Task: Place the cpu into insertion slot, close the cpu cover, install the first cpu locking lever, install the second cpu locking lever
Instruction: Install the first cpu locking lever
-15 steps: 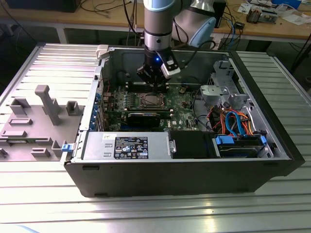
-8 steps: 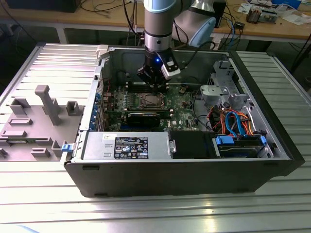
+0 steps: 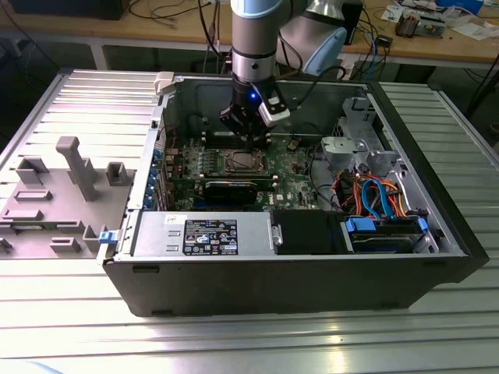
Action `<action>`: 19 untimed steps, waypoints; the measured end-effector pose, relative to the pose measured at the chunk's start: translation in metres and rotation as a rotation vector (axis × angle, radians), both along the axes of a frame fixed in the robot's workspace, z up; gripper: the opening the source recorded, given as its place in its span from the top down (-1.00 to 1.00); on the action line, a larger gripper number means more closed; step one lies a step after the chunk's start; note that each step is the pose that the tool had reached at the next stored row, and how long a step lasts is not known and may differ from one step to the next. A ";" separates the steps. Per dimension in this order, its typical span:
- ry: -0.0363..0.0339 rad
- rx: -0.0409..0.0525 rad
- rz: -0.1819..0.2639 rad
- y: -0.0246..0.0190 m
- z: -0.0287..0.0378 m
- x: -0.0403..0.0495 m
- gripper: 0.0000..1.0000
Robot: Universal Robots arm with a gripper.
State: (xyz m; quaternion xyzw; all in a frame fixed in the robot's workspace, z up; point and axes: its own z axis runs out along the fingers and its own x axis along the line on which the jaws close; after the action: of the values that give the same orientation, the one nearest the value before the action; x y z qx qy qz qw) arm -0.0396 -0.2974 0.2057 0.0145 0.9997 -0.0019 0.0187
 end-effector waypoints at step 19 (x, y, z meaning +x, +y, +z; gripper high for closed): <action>0.0011 0.0260 -0.001 -0.0002 -0.0034 0.0009 0.79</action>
State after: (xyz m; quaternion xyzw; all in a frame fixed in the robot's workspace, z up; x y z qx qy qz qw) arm -0.0387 -0.2976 0.2023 0.0153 0.9997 0.0110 0.0180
